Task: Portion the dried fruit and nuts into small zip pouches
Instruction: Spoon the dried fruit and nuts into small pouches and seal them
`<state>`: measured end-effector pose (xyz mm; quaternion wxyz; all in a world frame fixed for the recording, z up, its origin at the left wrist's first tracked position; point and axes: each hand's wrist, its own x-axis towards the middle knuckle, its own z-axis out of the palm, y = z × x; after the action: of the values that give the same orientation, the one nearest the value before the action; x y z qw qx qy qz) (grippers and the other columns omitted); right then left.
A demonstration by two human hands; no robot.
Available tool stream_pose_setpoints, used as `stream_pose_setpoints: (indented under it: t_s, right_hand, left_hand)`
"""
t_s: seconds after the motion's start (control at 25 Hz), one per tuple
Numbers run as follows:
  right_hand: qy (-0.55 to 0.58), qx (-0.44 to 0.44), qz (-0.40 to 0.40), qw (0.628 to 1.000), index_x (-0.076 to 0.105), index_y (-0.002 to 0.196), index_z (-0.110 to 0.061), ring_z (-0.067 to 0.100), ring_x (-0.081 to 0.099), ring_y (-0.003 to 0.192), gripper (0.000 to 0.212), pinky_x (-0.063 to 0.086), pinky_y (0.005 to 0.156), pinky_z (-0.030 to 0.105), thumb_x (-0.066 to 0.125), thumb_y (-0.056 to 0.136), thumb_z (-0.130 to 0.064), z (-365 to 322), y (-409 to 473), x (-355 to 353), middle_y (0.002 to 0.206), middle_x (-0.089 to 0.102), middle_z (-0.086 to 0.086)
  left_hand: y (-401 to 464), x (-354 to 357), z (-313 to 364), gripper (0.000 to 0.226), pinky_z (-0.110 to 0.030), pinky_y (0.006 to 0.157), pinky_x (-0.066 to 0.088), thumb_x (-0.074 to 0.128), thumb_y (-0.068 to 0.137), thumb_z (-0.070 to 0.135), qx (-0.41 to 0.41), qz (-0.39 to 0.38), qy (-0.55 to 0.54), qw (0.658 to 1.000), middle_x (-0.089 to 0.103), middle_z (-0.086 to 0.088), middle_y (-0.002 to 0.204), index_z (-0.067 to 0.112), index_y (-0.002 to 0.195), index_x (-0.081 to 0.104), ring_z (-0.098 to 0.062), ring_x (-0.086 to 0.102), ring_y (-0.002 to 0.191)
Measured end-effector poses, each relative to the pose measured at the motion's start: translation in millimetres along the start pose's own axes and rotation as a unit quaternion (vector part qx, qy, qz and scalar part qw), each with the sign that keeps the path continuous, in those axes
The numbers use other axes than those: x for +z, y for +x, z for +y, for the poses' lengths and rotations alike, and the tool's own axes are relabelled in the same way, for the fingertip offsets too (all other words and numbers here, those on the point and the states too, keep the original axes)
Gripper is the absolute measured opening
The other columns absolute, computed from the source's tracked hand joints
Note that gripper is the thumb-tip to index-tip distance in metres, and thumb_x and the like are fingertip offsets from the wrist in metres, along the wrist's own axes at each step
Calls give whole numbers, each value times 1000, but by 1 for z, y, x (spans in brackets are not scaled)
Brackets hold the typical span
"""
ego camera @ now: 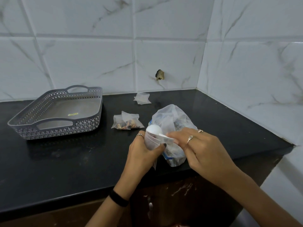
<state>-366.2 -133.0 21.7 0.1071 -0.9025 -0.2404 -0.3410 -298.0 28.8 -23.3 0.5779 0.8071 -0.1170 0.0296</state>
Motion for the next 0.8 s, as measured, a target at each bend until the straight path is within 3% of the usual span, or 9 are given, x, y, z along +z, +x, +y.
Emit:
stream_pose_setpoints:
  t_s: [0.08, 0.2, 0.32, 0.48, 0.64, 0.8]
  right_hand:
    - [122, 86, 10, 989, 69, 110, -20, 2, 64, 82, 26, 52, 70, 17, 48, 94, -24, -4, 0, -2, 92, 70, -12]
    - [268, 206, 60, 939, 70, 104, -22, 3, 57, 60, 18, 41, 55, 10, 55, 94, -16, -5, 5, -8, 67, 61, -12]
    - [246, 297, 124, 914, 69, 96, -20, 3, 51, 50, 18, 37, 49, 11, 54, 93, -11, 13, 11, -17, 59, 58, -6]
    - [101, 333, 6, 937, 71, 90, -14, 0, 51, 46, 18, 36, 43, 12, 54, 90, -9, 38, 12, -7, 57, 54, -9]
    - [94, 303, -111, 942, 72, 100, -20, 5, 54, 56, 21, 36, 50, 13, 53, 93, -15, 44, 15, 8, 73, 64, -4]
    - [29, 269, -210, 939, 68, 104, -23, 6, 49, 61, 21, 33, 53, 20, 50, 94, -20, 48, 20, 10, 68, 50, -9]
  left_hand:
    - [1, 0, -1, 36, -37, 83, 56, 76, 76, 30, -1, 0, 11, 1000, 64, 5, 103, 20, 103, 54, -11, 62, 96]
    - [2, 0, -1, 38, -39, 85, 55, 76, 76, 30, -4, -2, 10, 1000, 64, 6, 104, 18, 105, 55, -11, 61, 98]
    - [1, 2, -4, 36, -39, 85, 55, 76, 76, 31, -27, -10, -15, 999, 64, 8, 104, 22, 103, 54, -11, 62, 97]
    - [-2, 12, -9, 56, -41, 83, 58, 78, 57, 46, -72, -2, -103, 992, 68, 4, 105, 27, 105, 56, -13, 67, 96]
    - [2, 23, -10, 56, -36, 81, 59, 83, 64, 35, -91, 2, -142, 986, 69, 3, 106, 20, 112, 57, -12, 68, 96]
    - [11, 28, -13, 60, -28, 70, 58, 75, 59, 37, -105, -9, -134, 985, 68, 0, 107, 18, 113, 58, -14, 67, 94]
